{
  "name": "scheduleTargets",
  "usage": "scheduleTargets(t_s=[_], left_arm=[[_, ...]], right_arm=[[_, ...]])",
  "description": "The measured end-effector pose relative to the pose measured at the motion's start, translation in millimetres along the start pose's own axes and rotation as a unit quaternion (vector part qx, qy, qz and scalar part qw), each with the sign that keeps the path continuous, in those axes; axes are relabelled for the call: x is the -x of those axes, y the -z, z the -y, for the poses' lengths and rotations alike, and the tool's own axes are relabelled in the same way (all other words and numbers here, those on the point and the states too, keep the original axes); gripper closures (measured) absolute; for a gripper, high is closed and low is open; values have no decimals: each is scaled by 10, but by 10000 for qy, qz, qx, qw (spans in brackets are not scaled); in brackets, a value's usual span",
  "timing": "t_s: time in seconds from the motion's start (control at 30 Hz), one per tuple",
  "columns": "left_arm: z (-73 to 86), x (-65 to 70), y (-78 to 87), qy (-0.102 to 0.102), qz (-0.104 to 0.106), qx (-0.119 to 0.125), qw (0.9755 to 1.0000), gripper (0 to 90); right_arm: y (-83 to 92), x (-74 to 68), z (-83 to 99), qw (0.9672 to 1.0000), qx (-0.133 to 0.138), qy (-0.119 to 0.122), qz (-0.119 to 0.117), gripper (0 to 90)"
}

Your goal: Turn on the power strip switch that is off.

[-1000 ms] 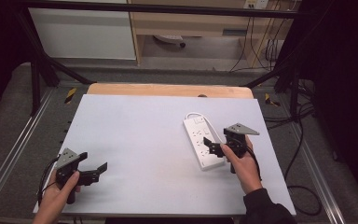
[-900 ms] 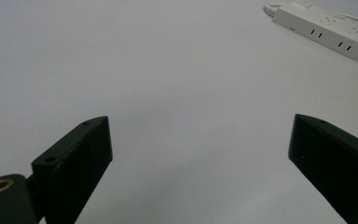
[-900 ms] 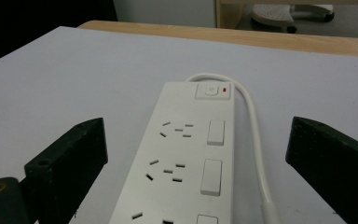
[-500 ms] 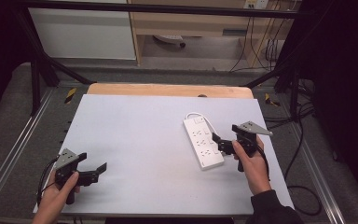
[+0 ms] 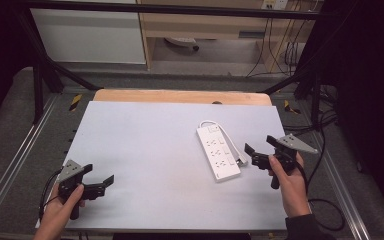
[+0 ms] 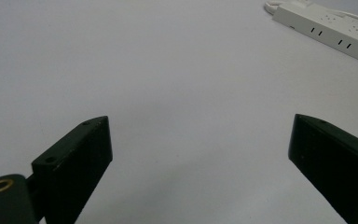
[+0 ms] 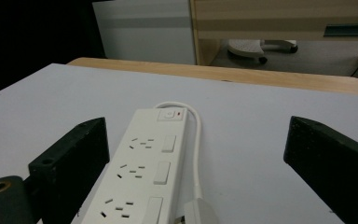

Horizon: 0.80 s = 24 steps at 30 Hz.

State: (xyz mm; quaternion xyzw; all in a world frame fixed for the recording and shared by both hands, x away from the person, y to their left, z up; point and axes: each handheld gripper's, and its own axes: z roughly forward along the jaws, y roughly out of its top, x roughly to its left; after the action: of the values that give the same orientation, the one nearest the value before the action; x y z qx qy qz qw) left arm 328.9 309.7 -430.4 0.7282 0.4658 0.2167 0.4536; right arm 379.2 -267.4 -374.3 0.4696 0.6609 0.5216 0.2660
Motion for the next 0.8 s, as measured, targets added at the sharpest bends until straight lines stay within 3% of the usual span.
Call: scheduleTargets(t_s=[0.33,0.8], left_arm=[[2,-18,9,14,-12,0,10000,62],[4,-25,12,31,-39,8,10000,62]], right_arm=[[256,201,92,9996,98,-122,221,71],[416,370,303,9990,18,-207,399,72]])
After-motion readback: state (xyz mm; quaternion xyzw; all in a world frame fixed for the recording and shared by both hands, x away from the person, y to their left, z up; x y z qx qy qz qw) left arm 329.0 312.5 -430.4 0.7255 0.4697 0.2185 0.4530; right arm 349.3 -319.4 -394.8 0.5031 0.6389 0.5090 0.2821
